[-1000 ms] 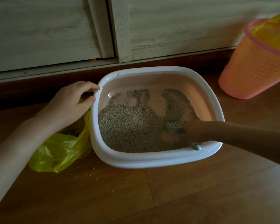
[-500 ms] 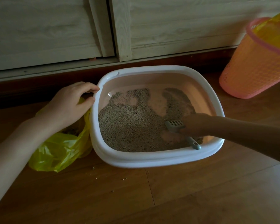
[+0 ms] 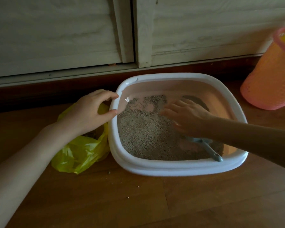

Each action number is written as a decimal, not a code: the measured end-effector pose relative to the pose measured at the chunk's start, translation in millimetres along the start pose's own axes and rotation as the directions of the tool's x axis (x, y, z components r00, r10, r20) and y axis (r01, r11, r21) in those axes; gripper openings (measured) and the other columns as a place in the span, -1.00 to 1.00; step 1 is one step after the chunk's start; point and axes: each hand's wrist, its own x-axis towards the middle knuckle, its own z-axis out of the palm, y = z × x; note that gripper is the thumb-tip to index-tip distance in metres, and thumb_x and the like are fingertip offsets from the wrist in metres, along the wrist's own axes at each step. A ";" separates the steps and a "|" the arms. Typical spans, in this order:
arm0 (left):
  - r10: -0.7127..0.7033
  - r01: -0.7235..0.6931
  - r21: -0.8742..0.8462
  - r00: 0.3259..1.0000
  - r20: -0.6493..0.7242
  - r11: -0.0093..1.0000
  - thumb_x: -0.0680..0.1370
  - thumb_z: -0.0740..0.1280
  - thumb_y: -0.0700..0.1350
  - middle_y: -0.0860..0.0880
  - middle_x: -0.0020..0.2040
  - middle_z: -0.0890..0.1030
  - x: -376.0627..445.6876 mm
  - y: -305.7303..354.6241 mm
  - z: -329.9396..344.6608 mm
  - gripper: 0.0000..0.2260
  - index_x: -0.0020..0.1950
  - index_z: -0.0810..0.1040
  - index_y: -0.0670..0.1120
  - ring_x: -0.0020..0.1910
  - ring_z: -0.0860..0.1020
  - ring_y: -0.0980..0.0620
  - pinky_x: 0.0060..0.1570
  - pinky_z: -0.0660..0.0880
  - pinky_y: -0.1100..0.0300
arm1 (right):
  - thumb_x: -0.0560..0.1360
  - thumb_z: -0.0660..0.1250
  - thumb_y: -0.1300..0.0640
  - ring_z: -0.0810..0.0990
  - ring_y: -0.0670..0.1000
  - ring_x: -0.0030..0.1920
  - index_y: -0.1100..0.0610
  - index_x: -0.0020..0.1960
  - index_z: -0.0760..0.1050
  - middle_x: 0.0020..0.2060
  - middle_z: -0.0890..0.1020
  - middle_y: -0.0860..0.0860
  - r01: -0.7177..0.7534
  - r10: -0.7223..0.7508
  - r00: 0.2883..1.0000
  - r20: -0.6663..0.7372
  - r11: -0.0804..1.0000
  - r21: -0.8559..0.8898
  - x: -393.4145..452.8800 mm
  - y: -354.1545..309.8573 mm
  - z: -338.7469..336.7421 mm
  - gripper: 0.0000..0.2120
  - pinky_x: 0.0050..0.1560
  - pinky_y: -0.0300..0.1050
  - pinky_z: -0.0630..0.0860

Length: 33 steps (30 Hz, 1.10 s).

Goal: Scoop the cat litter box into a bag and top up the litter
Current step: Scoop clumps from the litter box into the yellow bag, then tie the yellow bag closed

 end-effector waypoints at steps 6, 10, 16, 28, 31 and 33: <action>-0.098 0.099 0.013 0.995 -0.030 0.995 0.50 0.36 0.03 0.18 0.18 0.47 -25.7 -26.4 -31.9 -0.62 0.31 0.45 0.06 0.15 0.41 0.28 0.09 0.33 0.34 | 0.50 0.31 0.00 0.30 0.06 0.42 -0.06 0.50 0.17 0.45 0.31 -0.01 0.083 -0.061 0.992 -0.107 0.975 0.208 61.6 -42.6 -34.4 -0.38 0.32 0.10 0.37; -0.140 0.140 0.007 0.990 -0.024 0.990 0.52 0.26 0.18 0.19 0.19 0.48 -59.8 -43.0 -48.6 -0.60 0.30 0.46 0.06 0.16 0.41 0.30 0.14 0.41 0.25 | 0.53 0.26 0.01 0.34 0.06 0.37 -0.03 0.51 0.15 0.42 0.34 -0.01 0.103 -0.022 0.983 -0.180 0.885 0.453 111.7 -78.4 -55.9 -0.41 0.26 0.06 0.42; -0.243 0.185 0.188 0.899 0.364 0.965 0.37 0.14 0.46 0.22 0.38 0.33 -103.4 -34.9 -37.4 -0.30 0.45 0.20 0.21 0.37 0.30 0.16 0.29 0.31 0.16 | 0.46 0.36 -0.04 0.30 0.10 0.37 -0.02 0.54 0.06 0.41 0.31 0.02 0.047 -0.005 0.996 -0.092 0.890 0.454 184.2 -125.6 -51.2 -0.25 0.24 0.01 0.38; -0.231 0.193 0.165 0.938 0.257 0.967 0.53 0.35 -0.05 0.26 0.08 0.43 -131.7 -46.6 -65.6 -0.75 0.20 0.55 0.07 0.02 0.43 0.34 0.02 0.37 0.40 | 0.44 0.24 0.32 0.47 -0.04 -0.26 0.12 0.11 0.53 -0.18 0.53 0.00 -0.058 0.216 0.972 -0.088 0.591 0.805 237.1 -119.4 -72.8 -0.72 -0.28 -0.23 0.38; -0.197 0.193 0.132 0.980 0.017 0.972 0.39 0.38 -0.20 0.19 -0.10 0.54 -127.9 -49.1 -103.8 -0.83 -0.07 0.62 0.01 -0.13 0.46 0.41 -0.18 0.35 0.50 | 0.45 0.28 0.29 0.52 -0.04 -0.27 0.07 0.03 0.56 -0.23 0.57 0.00 0.001 0.224 0.963 -0.151 0.556 0.831 235.1 -107.6 -119.5 -0.78 -0.34 -0.31 0.48; -0.186 0.204 0.140 0.974 -0.132 0.969 0.34 0.38 -0.31 0.12 -0.13 0.56 -125.3 -48.5 -128.3 -0.76 -0.08 0.63 -0.04 -0.15 0.49 0.31 -0.21 0.38 0.47 | 0.44 0.32 0.29 0.54 -0.03 -0.29 0.11 0.01 0.60 -0.24 0.60 0.03 0.069 0.262 0.940 -0.220 0.486 0.871 232.0 -102.5 -147.1 -0.81 -0.26 -0.14 0.55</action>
